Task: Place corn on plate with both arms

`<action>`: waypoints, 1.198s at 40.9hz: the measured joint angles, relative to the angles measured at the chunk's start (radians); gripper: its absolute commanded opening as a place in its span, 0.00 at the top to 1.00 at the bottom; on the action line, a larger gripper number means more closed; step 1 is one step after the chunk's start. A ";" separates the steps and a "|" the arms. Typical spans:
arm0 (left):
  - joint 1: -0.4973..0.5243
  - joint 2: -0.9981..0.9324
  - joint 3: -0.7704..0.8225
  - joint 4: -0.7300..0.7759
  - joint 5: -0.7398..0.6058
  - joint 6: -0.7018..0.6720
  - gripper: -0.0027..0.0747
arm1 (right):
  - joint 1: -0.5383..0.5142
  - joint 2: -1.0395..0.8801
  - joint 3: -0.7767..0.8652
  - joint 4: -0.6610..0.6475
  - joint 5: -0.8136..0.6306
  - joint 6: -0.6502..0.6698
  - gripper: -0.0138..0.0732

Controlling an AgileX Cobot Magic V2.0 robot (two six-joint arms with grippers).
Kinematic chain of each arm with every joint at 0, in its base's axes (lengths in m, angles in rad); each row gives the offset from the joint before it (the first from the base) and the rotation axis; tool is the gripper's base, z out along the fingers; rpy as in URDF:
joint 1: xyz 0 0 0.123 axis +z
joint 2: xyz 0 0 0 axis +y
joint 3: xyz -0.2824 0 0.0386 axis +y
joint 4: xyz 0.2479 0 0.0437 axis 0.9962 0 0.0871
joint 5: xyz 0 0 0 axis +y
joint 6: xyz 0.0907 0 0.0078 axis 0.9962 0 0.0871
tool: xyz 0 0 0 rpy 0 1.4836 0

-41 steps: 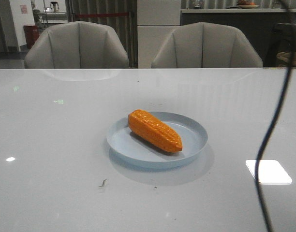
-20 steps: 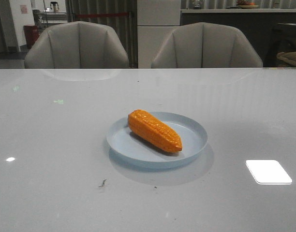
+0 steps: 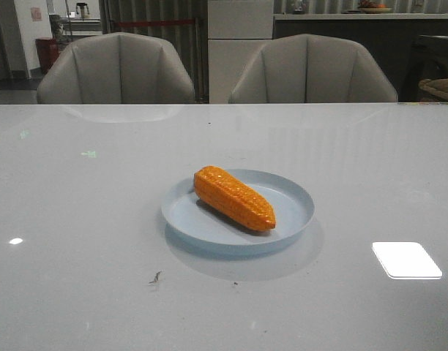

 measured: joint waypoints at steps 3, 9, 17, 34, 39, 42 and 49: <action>0.000 0.000 0.000 0.000 0.000 0.000 0.29 | 0.000 -0.010 0.014 0.000 0.009 0.000 0.12; 0.000 0.000 0.000 0.000 0.000 0.000 0.29 | 0.000 -0.011 0.014 0.002 0.016 0.000 0.12; 0.000 0.000 0.000 0.000 0.000 0.000 0.29 | 0.000 -0.011 0.014 0.002 0.022 0.000 0.12; 0.000 -0.001 0.000 0.000 0.000 0.000 0.31 | 0.000 -0.011 0.014 0.002 0.022 0.000 0.12; 0.000 -0.045 0.003 0.007 0.004 0.000 0.40 | 0.000 -0.011 0.014 0.002 0.022 0.000 0.12; 0.000 -0.094 0.011 0.013 0.004 0.000 0.48 | 0.000 -0.011 0.014 0.002 0.022 0.000 0.12; 0.000 -0.258 0.081 0.018 -0.023 0.000 0.73 | 0.000 -0.011 0.014 0.002 0.022 0.000 0.12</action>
